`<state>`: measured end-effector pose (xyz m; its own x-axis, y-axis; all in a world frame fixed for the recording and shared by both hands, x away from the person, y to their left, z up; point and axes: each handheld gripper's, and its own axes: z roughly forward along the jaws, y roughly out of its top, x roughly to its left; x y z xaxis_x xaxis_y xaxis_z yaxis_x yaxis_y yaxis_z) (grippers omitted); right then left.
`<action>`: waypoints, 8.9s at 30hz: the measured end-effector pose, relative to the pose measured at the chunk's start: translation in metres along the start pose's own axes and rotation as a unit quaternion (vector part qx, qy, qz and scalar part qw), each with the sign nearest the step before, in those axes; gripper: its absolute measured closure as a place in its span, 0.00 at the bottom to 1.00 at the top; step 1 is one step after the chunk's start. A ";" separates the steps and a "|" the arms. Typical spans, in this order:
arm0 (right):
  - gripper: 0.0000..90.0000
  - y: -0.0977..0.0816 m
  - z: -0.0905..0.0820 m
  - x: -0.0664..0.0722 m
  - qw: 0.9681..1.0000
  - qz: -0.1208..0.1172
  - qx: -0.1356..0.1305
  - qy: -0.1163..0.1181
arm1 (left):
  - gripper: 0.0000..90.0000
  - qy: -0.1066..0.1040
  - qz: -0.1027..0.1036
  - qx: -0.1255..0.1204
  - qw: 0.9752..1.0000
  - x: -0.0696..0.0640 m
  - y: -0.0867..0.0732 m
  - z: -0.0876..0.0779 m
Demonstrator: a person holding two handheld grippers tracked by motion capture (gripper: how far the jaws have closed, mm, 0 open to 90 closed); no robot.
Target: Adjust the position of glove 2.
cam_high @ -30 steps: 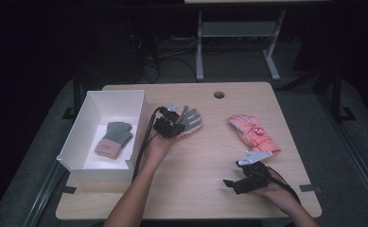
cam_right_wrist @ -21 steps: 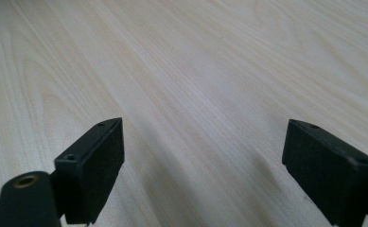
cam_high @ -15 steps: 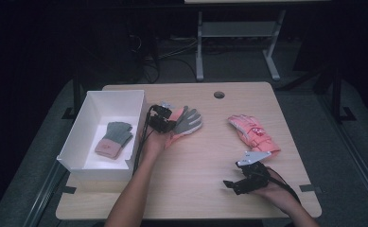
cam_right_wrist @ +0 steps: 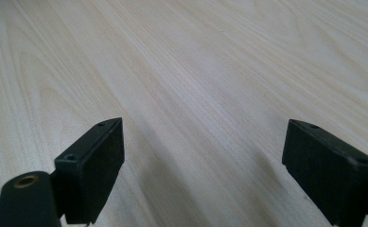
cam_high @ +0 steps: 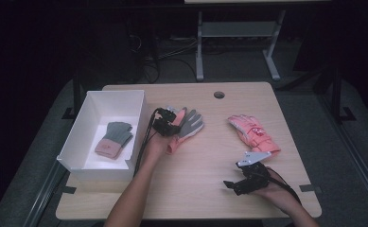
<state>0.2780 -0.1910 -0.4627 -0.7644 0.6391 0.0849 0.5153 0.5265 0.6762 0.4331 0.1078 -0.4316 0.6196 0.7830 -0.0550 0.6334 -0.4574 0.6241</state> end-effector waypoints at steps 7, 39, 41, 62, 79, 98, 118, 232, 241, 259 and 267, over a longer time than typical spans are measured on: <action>0.15 0.000 0.001 0.000 1.000 -0.002 0.003 -0.001 | 1.00 -0.034 0.013 0.013 0.999 -0.019 -0.004 -0.004; 0.15 -0.002 -0.001 0.000 1.000 0.003 0.001 -0.004 | 1.00 -0.123 0.072 0.005 0.990 -0.081 -0.047 -0.052; 0.15 -0.002 -0.001 0.000 1.000 0.003 0.001 -0.003 | 1.00 -0.104 0.062 -0.004 0.993 -0.072 -0.049 -0.060; 0.15 -0.005 -0.009 -0.003 1.000 0.010 -0.004 -0.011 | 1.00 -0.118 0.077 0.044 0.989 -0.081 -0.086 -0.056; 0.15 -0.028 -0.030 0.000 1.000 0.011 0.003 -0.016 | 1.00 -0.175 0.124 0.039 0.976 -0.115 -0.073 -0.036; 0.13 -0.027 -0.039 -0.004 0.999 0.025 0.019 -0.019 | 0.52 -0.195 0.136 0.003 0.971 -0.091 -0.087 -0.049; 0.47 -0.010 -0.045 -0.025 0.997 0.061 -0.022 -0.036 | 0.17 -0.163 0.124 -0.006 0.979 -0.081 -0.107 -0.063; 1.00 0.071 -0.059 -0.029 0.991 0.027 -0.133 -0.022 | 0.17 -0.132 0.121 -0.018 0.984 -0.070 -0.113 -0.067; 1.00 0.080 -0.053 -0.011 0.991 0.013 -0.133 -0.007 | 0.17 -0.133 0.123 -0.014 0.983 -0.069 -0.113 -0.067; 1.00 0.087 -0.026 0.015 0.995 -0.001 -0.095 -0.005 | 0.17 -0.131 0.127 -0.015 0.983 -0.069 -0.113 -0.068; 1.00 0.084 -0.011 0.022 0.998 -0.015 -0.063 -0.008 | 0.17 -0.134 0.124 -0.013 0.983 -0.070 -0.113 -0.067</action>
<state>0.3001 -0.1386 -0.3955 -0.7722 0.6333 0.0516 0.4384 0.4722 0.7647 0.2867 0.1326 -0.4463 0.8551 0.5088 -0.0996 0.4382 -0.6065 0.6634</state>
